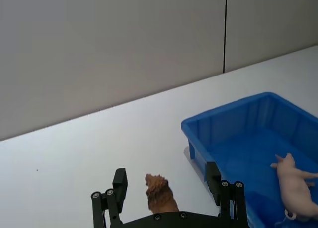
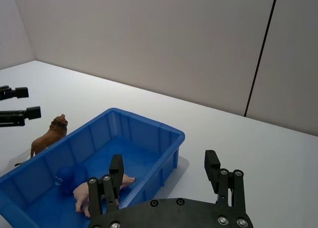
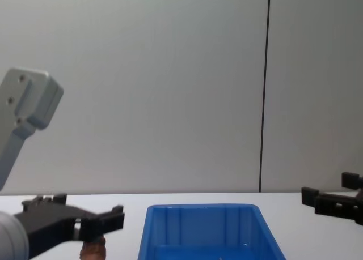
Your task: Pick up the two dolls from the table and place them into the box.
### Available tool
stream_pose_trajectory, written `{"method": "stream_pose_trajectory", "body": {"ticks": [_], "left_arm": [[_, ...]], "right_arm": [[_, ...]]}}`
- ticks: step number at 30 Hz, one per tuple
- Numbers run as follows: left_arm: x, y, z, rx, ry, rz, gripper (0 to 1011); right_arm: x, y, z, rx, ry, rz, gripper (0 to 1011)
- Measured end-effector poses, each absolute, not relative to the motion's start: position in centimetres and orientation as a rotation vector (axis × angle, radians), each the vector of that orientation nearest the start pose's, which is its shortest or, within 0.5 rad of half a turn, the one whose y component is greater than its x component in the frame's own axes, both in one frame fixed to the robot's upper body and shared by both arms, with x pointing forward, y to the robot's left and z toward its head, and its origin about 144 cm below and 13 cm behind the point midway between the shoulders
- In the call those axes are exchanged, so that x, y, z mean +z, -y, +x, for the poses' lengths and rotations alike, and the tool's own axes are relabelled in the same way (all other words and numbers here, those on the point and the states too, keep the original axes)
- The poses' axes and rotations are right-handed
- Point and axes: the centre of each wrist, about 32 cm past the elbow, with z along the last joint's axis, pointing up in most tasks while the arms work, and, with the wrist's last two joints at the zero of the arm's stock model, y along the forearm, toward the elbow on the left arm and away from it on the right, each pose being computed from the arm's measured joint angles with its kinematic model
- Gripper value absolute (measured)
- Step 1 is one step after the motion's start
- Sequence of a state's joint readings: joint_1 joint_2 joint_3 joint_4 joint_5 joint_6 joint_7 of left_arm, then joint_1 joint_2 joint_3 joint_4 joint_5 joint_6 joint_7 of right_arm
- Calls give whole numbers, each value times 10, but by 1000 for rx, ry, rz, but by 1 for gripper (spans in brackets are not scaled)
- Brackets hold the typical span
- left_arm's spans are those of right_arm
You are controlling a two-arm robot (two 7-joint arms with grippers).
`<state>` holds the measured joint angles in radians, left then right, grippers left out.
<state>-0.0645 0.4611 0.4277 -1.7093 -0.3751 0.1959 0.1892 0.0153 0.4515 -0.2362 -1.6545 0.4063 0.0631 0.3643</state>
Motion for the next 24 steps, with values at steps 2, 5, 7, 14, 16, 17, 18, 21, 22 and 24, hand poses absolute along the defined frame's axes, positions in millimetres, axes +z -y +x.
{"method": "stream_pose_trajectory", "body": {"ticks": [2,5,7,14,16,17,18,21,22,24], "left_arm": [[1169,-221,446,1319,-37,233,1001],[1164,-223,445,1319,-55,258,1001],[1162,-225,445,1315,-66,274,1001],[1155,-230,447,1306,-93,315,1001],[1153,-232,448,1302,-100,327,1001],[1152,-232,448,1301,-102,330,1001],[1152,-232,449,1299,-103,333,1001],[1150,-234,450,1292,-110,344,1001],[1149,-234,451,1290,-112,348,1001],[1147,-235,452,1284,-117,356,1001]], "right_arm": [[1167,277,454,-958,-33,-79,1001],[1167,277,454,-958,-33,-79,1001],[1167,278,454,-959,-33,-79,1001],[1167,278,454,-959,-34,-79,1001],[1167,278,454,-959,-34,-80,1001],[1167,278,454,-959,-34,-80,1001],[1167,278,454,-959,-34,-80,1001],[1167,278,454,-959,-34,-80,1001],[1167,278,454,-959,-34,-80,1001],[1167,278,454,-959,-34,-80,1001]]}}
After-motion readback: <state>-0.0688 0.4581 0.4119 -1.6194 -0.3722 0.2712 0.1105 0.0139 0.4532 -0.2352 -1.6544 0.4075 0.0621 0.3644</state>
